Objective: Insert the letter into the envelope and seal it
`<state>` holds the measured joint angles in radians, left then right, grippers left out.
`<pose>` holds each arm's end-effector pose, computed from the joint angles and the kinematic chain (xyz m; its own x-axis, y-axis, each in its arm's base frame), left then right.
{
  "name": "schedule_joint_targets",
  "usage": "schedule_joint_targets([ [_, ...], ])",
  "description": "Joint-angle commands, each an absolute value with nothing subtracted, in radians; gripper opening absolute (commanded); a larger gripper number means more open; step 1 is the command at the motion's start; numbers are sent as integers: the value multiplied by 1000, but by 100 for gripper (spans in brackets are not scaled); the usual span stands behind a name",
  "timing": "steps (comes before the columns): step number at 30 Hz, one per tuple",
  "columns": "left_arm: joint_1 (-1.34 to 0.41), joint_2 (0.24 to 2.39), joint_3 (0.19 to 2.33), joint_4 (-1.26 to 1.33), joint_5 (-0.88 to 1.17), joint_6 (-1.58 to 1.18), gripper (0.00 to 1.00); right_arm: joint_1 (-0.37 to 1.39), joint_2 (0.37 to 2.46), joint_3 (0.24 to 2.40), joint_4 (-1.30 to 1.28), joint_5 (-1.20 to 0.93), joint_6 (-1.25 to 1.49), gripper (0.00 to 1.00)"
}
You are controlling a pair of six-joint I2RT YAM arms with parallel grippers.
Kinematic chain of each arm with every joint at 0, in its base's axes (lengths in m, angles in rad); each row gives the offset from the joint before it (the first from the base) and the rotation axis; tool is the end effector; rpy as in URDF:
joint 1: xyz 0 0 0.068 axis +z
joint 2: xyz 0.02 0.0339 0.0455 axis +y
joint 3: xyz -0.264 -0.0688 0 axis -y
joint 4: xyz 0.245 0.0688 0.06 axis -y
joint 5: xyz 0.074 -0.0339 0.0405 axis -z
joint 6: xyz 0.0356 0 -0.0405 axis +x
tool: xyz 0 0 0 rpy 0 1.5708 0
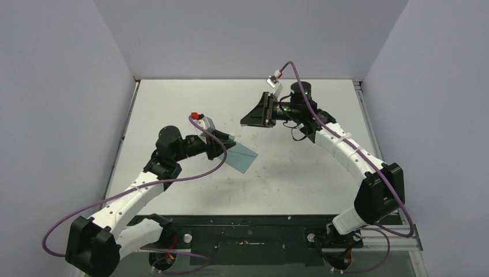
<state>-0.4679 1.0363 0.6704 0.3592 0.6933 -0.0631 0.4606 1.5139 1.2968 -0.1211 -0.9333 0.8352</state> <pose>0.2014 -0.1273 0.3084 -0.0638 -0.0221 -0.9977 0.9151 0.3976 -0.0673 0.2981 0.1798 0.3513 -0.8991 0.0465 -0.4353 -0.4128 0.2410 0.8783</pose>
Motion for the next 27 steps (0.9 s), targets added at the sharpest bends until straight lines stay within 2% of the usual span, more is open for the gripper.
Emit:
schedule_joint_targets([
  [1, -477, 1037, 721, 360, 702, -38, 0, 509, 1480, 1279, 78, -989, 984, 5],
  [8, -479, 1025, 706, 385, 666, -52, 0, 535, 1484, 1280, 41, -989, 965, 5],
  [14, -479, 1019, 697, 394, 643, -54, 0, 538, 1482, 1335, -153, -945, 836, 5],
  [27, -481, 1036, 704, 404, 638, -61, 0, 546, 1488, 1336, -128, -984, 855, 5],
])
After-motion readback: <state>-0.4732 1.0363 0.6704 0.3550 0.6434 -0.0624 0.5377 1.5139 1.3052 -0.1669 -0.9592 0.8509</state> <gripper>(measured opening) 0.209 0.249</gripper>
